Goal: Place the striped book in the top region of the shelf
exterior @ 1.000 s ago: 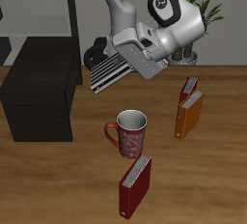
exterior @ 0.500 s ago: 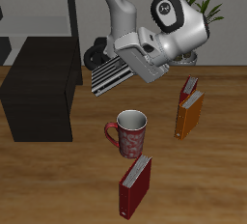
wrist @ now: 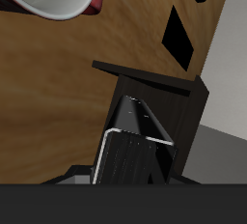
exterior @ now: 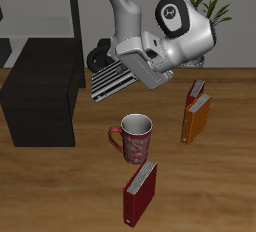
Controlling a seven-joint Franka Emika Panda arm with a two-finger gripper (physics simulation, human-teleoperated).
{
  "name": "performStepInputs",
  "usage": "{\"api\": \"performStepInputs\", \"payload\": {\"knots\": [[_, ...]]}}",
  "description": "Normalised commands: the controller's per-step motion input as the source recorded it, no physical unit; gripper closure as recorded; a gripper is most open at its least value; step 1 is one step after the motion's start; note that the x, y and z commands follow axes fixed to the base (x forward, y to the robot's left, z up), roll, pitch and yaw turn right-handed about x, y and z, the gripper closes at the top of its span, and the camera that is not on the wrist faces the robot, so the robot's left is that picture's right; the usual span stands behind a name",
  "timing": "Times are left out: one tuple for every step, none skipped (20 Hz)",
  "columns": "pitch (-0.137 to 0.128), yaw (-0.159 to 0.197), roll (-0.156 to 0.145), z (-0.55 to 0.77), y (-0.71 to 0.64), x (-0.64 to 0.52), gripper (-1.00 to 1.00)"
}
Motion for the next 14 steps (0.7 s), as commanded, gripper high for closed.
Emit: {"api": "performStepInputs", "payload": {"knots": [[-0.026, -0.002, -0.020, -0.04, -0.11, 0.04, 1.00], [0.065, -0.006, -0.007, -0.12, -0.04, 0.11, 1.00], [0.003, 0.005, 0.024, -0.06, -0.04, 0.09, 1.00], [0.048, -0.003, -0.033, -0.20, -0.27, 0.16, 1.00], [0.017, 0.007, -0.036, -0.14, -0.19, 0.08, 1.00], [-0.009, -0.002, -0.033, -0.06, -0.08, 0.04, 1.00], [0.058, 0.000, 0.013, -0.14, -0.08, 0.08, 1.00], [0.032, -0.015, -0.037, -0.12, -0.15, 0.10, 1.00], [0.048, -0.008, 0.000, -0.15, -0.15, -0.01, 1.00], [-0.001, -0.001, -0.015, -0.06, -0.06, 0.01, 1.00], [0.027, 0.006, -0.022, -0.17, -0.04, 0.04, 1.00], [0.047, 0.007, -0.002, -0.18, -0.11, -0.06, 1.00], [-0.024, -0.013, 0.017, 0.00, 0.02, 0.00, 1.00], [0.045, -0.011, 0.001, -0.07, -0.06, 0.01, 1.00]]}}
